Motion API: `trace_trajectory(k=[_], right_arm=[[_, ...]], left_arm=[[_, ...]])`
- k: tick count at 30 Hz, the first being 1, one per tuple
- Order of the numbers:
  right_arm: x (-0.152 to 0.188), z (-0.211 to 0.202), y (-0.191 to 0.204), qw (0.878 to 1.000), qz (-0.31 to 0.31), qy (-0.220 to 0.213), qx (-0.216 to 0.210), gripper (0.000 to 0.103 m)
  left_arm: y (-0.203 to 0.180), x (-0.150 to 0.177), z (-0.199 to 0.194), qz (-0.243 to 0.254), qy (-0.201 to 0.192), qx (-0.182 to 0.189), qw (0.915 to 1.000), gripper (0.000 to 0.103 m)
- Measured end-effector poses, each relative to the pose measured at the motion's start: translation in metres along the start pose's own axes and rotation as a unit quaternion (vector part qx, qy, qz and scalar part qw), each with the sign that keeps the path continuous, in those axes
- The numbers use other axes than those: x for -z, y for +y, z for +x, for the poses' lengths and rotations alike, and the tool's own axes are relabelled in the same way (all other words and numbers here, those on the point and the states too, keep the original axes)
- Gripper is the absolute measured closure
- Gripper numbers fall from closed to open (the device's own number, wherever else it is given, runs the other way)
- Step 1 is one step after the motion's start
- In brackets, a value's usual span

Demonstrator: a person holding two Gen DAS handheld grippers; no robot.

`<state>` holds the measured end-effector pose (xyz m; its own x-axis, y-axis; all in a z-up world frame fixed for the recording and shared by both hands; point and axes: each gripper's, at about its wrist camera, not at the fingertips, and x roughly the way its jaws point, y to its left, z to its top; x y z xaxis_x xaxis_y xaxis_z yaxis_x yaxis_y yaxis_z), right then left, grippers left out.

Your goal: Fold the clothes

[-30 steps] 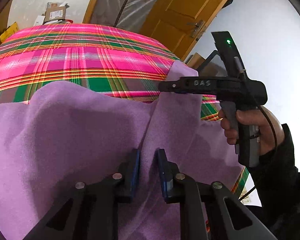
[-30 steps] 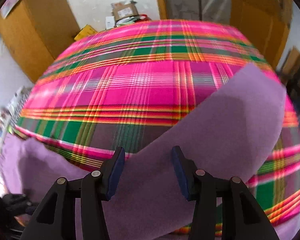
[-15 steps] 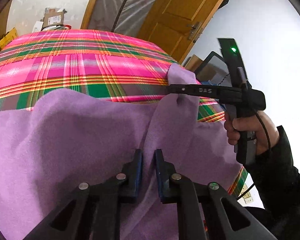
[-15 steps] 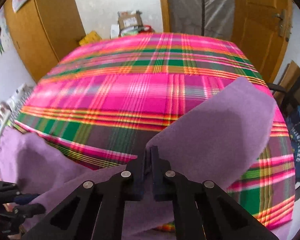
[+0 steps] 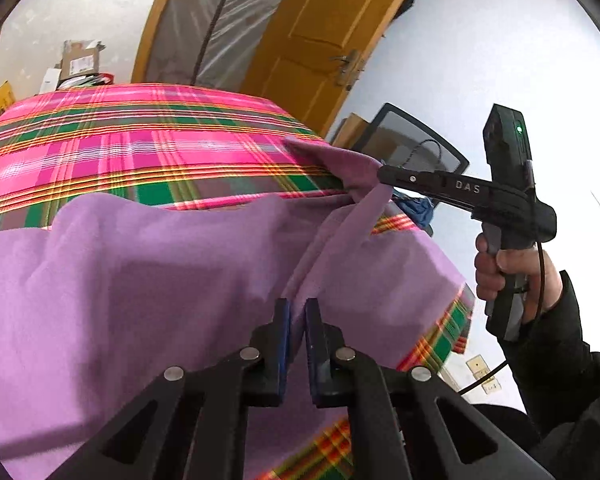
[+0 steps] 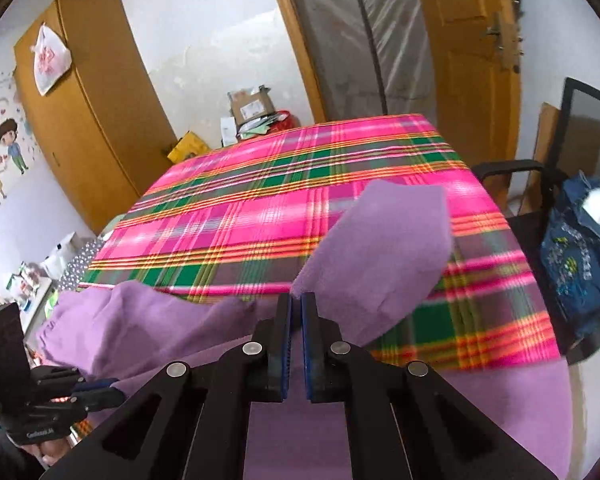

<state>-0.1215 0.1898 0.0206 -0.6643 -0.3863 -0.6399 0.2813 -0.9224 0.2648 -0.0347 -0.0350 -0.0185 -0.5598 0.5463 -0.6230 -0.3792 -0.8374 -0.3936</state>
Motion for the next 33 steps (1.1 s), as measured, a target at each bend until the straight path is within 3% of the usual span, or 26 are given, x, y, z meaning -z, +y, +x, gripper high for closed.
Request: trace_trajectory(k=[6,14,17,20,24,33], right_arm=[[0.043,-0.022,-0.006,0.999,0.025,0.023,0.012,0.098],[0.082,-0.021,-0.014,0.996,0.026,0.073,0.039,0.095],[0.080,-0.018,-0.015,0.995,0.018,0.076,0.062,0.094],[0.063,-0.022,-0.004,0.996,-0.009,0.041,0.074,0.071],[0.039,-0.009,0.012,0.996,-0.049,0.023,0.073,0.069],[0.027,0.054,0.020,0.982,-0.120,0.076,0.123,0.069]], left_arm=[[-0.008,0.018,-0.007,0.011,0.014,0.007,0.9998,0.096],[-0.008,0.040,-0.005,0.019,0.046,0.027,0.9984,0.102],[-0.004,0.044,-0.004,0.012,0.050,0.028,0.9983,0.102],[-0.004,0.038,-0.009,0.007,0.031,0.022,0.9993,0.101],[0.000,0.026,-0.007,-0.001,0.018,0.006,0.9998,0.101],[0.003,0.015,0.013,-0.007,0.032,-0.016,0.9993,0.100]])
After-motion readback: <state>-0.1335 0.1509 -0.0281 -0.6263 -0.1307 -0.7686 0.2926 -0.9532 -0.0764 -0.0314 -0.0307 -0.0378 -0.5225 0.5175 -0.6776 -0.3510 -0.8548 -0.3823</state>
